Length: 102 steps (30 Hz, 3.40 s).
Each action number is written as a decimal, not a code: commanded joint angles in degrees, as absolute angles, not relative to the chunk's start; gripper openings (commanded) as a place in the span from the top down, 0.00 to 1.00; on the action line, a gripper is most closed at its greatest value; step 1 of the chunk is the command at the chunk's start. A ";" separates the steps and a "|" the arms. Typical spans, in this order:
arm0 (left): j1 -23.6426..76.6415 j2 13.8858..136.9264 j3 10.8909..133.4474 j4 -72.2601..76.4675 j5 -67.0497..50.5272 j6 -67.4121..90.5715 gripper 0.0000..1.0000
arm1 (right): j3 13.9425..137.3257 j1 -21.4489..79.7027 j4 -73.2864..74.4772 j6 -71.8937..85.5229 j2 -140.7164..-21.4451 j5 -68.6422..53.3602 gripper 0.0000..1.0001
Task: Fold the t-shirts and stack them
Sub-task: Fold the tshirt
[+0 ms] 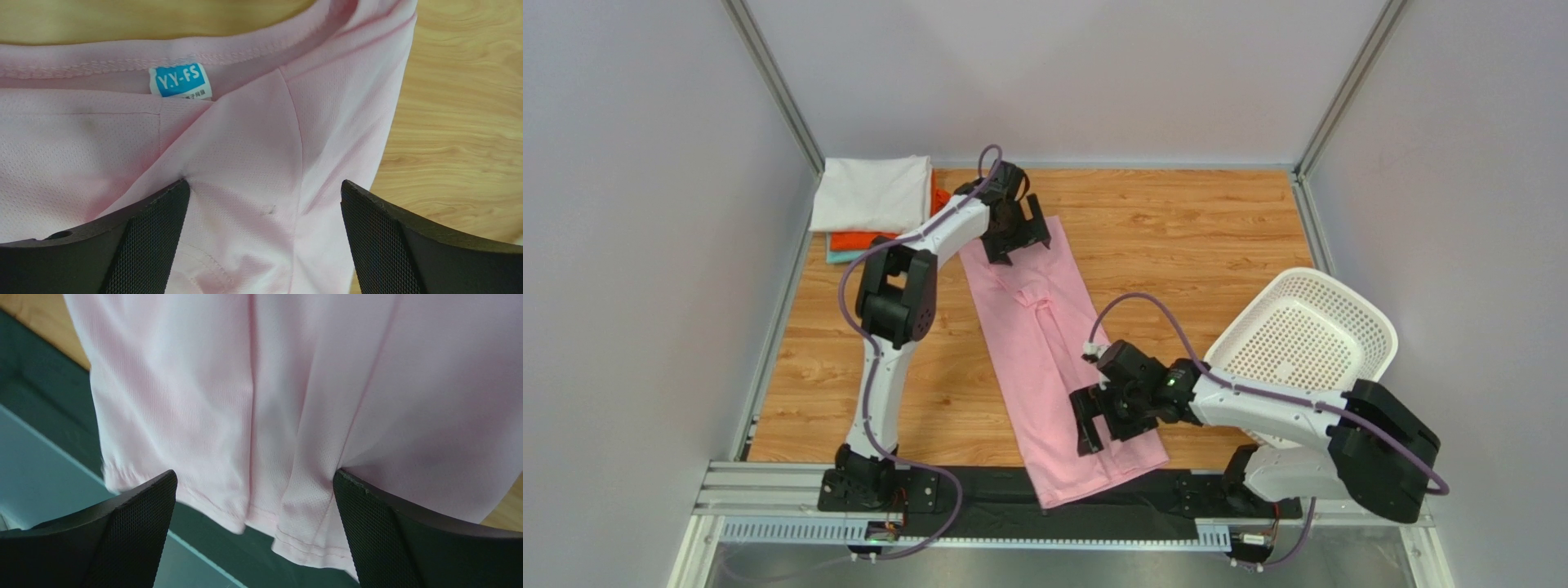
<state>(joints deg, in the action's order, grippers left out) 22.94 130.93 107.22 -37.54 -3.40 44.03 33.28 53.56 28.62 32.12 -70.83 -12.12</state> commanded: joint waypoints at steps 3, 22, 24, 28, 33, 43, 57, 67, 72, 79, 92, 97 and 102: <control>24.34 142.62 119.78 -42.45 -11.07 42.80 0.00 | 38.73 64.59 25.67 34.46 -77.25 -16.70 0.00; 24.70 151.52 136.12 -30.32 -22.13 49.66 0.00 | 54.92 69.00 30.23 29.44 -73.30 7.72 0.00; 24.70 150.30 136.49 -30.32 -22.50 49.31 0.00 | 57.12 68.56 30.32 30.14 -72.60 10.89 0.00; 24.78 143.10 133.43 -30.76 -21.01 45.02 0.00 | 58.71 66.54 33.47 31.28 -71.72 15.19 0.00; 24.70 130.10 130.35 -36.47 -18.11 38.24 0.00 | 59.15 63.20 37.35 35.23 -69.88 20.12 0.00; 25.84 97.95 95.77 -35.95 -10.91 32.70 0.00 | 52.57 60.03 39.64 42.54 -61.62 25.05 0.00; 29.27 52.67 41.25 -29.53 -5.44 43.32 0.00 | 43.60 58.18 39.02 42.28 -58.18 17.50 0.00; 33.83 32.08 21.99 -33.66 -11.51 52.46 0.00 | 31.47 58.36 33.06 41.92 -53.01 2.12 0.00; 42.17 31.82 17.85 -33.57 -11.17 58.00 0.01 | 27.08 58.36 31.12 39.38 -48.61 -3.51 0.00; 45.62 32.96 14.42 -32.52 -11.16 61.08 0.13 | 23.47 58.71 26.90 37.97 -47.55 -9.66 0.03; 46.32 39.37 11.87 -23.82 -15.90 61.26 0.62 | 22.76 61.17 26.37 40.95 -55.28 -9.58 0.27; 46.49 40.52 10.90 -20.75 -17.31 61.43 0.88 | 21.97 61.61 22.86 41.92 -57.65 -11.59 0.43; 46.49 40.34 10.63 -20.57 -17.93 61.44 1.00 | 21.97 61.79 22.94 42.45 -59.67 -11.42 0.69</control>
